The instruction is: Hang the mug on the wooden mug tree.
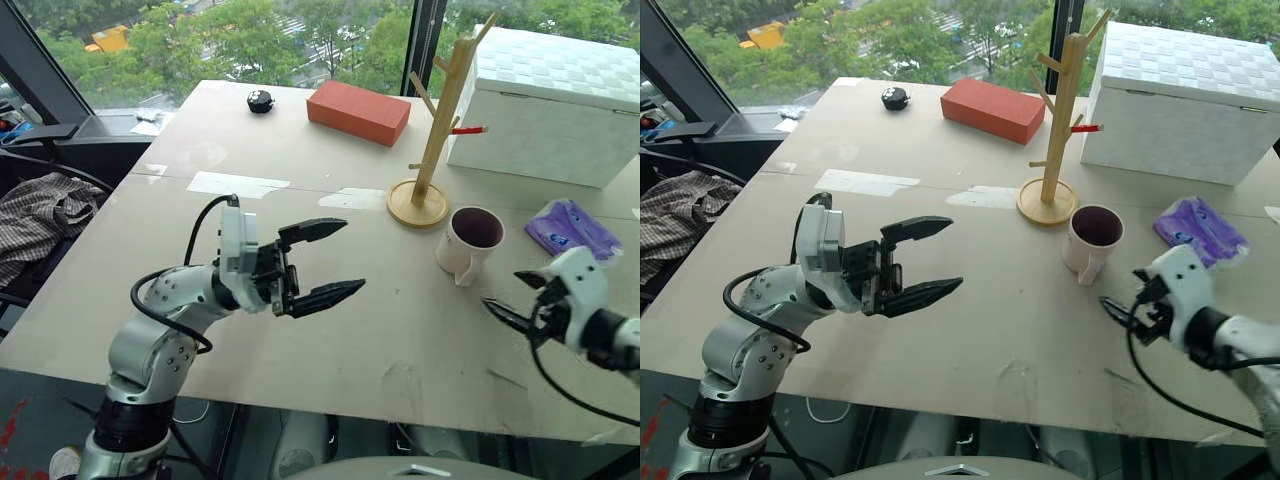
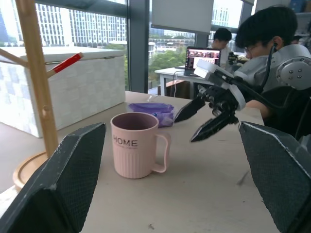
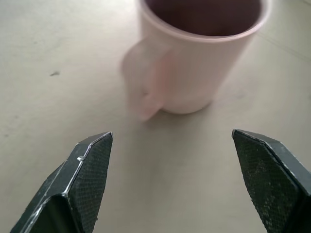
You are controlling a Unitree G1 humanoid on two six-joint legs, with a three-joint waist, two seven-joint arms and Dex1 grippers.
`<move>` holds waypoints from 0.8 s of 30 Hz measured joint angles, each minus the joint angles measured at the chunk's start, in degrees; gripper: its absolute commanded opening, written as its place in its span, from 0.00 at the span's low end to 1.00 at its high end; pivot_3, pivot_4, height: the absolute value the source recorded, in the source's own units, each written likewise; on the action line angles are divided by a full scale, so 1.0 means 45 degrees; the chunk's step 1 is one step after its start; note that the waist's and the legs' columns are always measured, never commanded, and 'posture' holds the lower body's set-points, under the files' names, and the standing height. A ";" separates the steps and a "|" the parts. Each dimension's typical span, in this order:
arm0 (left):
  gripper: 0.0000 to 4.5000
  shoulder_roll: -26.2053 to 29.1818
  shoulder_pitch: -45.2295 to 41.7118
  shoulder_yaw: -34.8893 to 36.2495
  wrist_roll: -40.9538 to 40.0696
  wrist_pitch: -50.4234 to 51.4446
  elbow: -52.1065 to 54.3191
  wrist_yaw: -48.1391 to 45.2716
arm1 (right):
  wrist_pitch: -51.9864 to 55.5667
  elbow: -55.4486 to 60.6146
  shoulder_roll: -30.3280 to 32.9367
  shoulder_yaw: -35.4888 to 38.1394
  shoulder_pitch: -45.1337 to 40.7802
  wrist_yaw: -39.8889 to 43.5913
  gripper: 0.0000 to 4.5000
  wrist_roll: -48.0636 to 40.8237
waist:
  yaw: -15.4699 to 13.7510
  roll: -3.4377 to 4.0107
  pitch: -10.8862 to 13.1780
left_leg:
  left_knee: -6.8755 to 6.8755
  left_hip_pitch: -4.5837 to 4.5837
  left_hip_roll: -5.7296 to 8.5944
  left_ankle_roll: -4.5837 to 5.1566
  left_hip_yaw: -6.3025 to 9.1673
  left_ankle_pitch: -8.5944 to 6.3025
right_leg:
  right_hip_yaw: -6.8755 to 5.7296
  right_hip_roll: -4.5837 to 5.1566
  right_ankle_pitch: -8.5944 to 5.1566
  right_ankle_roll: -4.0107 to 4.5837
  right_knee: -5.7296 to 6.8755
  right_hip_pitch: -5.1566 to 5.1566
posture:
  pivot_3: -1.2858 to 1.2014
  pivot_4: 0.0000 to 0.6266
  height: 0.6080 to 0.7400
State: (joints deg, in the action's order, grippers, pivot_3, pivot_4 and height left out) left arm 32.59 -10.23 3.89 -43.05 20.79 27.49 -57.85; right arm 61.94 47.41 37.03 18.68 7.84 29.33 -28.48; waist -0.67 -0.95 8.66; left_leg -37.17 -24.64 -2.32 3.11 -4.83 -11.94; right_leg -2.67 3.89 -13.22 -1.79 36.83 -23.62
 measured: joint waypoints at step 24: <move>1.00 0.1329 0.2008 0.0612 -0.0804 0.0392 0.0765 -0.0980 | 0.1915 -0.1679 -0.2891 -0.2786 -0.3178 -0.6074 0.88 0.3381 | -0.0007 0.0005 0.0004 | 0.0051 -0.0026 0.0018 0.0046 -0.0013 0.0027 | -0.0008 0.0008 -0.0002 0.0004 -0.0008 -0.0038 | 0.52 0.24 1.00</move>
State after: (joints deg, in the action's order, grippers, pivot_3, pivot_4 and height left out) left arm 38.57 -1.19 6.64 -46.67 22.55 30.93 -62.27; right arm 70.56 39.85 24.02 6.15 -6.46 2.00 -13.26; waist -0.70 -0.92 8.68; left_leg -36.94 -24.76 -2.24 3.32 -4.89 -11.82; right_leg -2.71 3.93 -13.23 -1.77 36.79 -23.79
